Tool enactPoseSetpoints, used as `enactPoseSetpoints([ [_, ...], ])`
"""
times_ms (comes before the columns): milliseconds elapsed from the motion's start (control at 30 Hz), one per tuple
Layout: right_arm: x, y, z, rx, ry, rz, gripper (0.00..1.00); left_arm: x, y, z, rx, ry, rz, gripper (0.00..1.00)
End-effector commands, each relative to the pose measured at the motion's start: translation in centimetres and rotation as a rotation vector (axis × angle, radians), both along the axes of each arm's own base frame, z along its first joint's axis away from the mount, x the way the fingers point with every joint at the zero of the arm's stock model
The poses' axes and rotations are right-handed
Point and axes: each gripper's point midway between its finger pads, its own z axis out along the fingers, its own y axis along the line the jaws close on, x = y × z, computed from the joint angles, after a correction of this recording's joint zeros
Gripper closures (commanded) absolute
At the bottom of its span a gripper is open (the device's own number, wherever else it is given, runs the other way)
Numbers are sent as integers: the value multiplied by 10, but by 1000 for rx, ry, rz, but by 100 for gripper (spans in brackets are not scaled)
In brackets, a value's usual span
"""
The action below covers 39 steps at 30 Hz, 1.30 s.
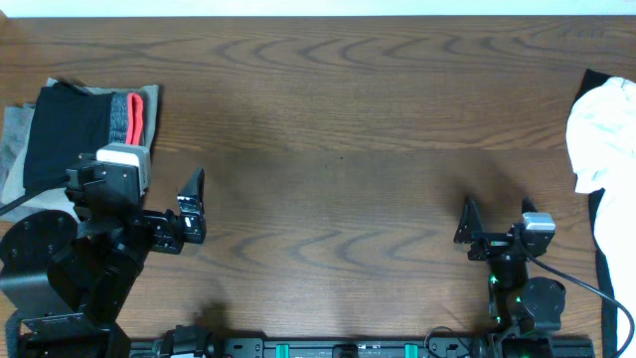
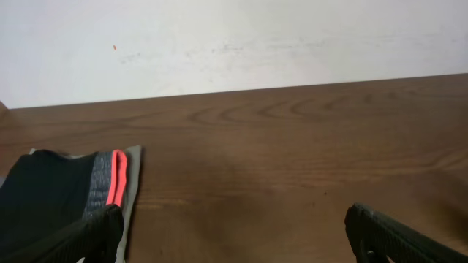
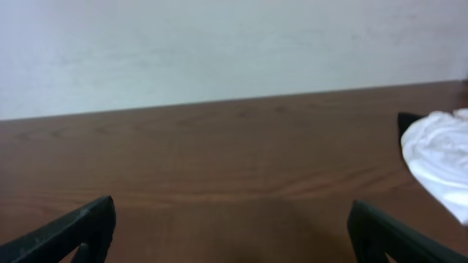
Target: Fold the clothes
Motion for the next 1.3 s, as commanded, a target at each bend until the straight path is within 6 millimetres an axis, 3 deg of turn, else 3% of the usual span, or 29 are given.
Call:
enactPoseSetpoints([
  [0, 0, -2, -1, -3, 0, -5, 1, 0, 0, 1, -9, -3, 8, 2],
  [1267, 0, -2, -1, -19, -1, -4, 1, -1, 0, -1, -9, 4, 8, 2],
])
